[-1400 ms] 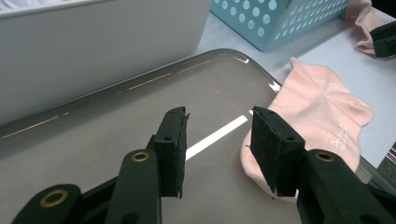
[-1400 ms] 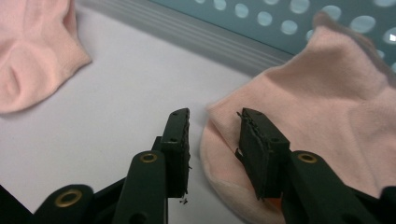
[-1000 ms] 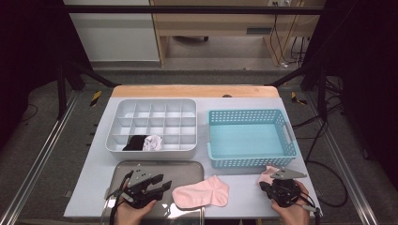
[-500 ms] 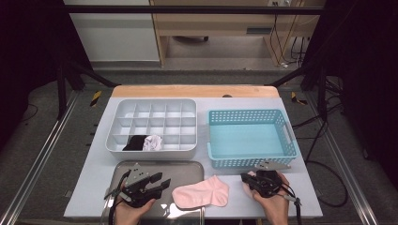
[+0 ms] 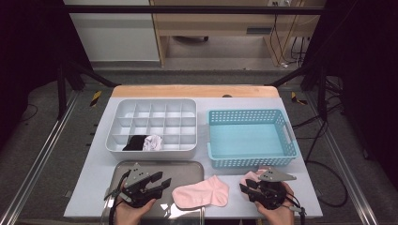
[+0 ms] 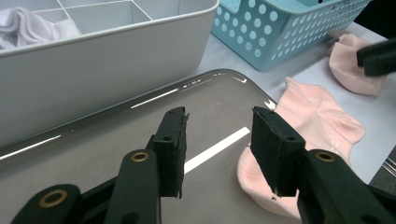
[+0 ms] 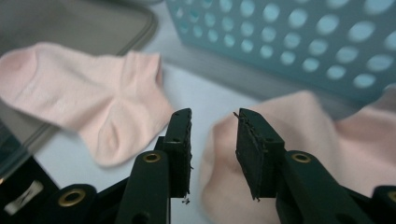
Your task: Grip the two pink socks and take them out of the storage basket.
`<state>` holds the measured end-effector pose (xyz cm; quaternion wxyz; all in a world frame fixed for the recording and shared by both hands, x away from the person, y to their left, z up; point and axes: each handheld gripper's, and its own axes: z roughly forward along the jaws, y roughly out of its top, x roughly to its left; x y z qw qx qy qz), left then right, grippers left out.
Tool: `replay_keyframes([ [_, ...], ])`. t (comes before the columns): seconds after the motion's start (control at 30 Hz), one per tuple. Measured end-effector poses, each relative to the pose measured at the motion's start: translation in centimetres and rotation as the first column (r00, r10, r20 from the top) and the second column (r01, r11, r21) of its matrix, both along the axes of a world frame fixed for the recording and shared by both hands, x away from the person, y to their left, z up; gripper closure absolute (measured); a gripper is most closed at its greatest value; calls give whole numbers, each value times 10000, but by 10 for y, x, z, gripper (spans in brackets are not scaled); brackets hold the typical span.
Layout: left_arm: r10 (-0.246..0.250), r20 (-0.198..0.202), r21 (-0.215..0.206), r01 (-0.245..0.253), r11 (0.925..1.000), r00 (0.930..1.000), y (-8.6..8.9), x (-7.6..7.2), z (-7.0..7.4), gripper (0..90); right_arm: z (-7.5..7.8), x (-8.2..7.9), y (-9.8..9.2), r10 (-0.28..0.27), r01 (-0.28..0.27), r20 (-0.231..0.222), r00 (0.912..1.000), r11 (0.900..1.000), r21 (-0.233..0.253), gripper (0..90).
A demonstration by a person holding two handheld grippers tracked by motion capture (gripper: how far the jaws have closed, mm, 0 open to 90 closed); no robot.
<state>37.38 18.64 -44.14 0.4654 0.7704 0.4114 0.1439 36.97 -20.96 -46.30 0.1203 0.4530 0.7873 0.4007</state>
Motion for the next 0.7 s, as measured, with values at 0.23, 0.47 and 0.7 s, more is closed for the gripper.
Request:
replay_keyframes([
  [0.23,129,-5,-19,-129,9999,9999,3,1,0,540,-14,6,7,275,-303,-526,9982,9981,-542,880],
  [0.47,180,16,-96,-180,9998,9998,4,2,1,540,7,3,9,442,-446,114,9990,9981,414,886],
  [0.7,135,65,-139,-134,9998,9999,3,3,2,538,-1,12,42,1231,-1226,11,9924,9879,952,852],
])
